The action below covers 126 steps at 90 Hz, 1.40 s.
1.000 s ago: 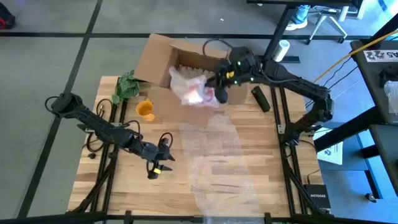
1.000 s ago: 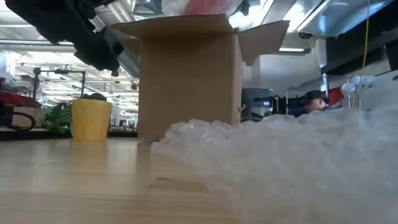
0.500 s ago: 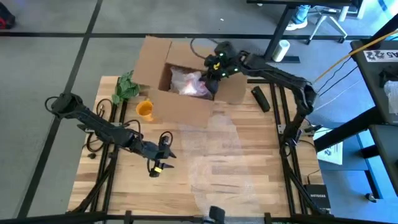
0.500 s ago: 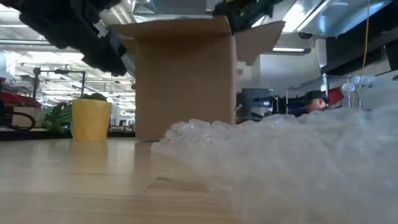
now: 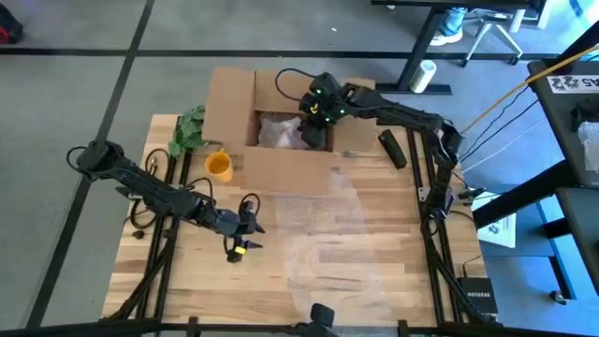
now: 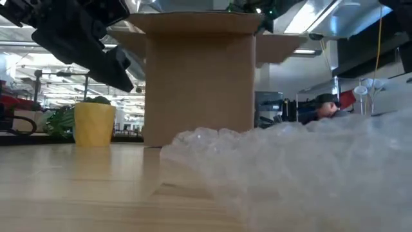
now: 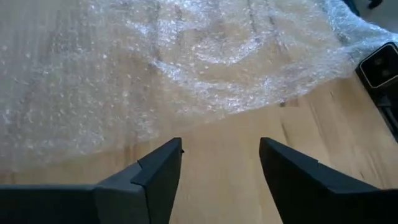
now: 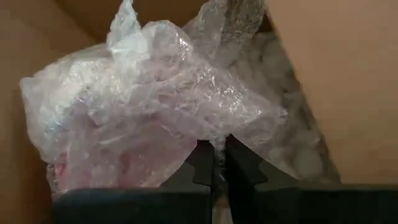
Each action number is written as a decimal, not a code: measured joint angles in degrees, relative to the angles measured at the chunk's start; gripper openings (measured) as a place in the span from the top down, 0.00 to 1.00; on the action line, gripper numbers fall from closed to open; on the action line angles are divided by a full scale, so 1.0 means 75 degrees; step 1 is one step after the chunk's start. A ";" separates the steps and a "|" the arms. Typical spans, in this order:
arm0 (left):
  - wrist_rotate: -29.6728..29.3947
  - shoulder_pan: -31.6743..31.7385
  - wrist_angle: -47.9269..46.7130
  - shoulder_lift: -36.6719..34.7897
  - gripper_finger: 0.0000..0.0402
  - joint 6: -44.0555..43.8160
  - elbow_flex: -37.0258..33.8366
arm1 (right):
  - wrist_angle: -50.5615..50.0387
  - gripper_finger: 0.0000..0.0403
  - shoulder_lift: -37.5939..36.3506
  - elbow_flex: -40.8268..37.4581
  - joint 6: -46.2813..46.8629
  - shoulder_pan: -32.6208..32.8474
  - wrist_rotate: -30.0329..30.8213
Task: Wrap mug
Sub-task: Put the wrapped red mug into the cardboard box, then wrap the yellow mug with the bubble wrap
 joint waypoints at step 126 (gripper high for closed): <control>0.0003 -0.0283 -0.0092 -0.0006 0.50 -0.0228 0.0000 | -0.4907 0.72 -0.0052 0.4372 0.1321 0.3413 0.1273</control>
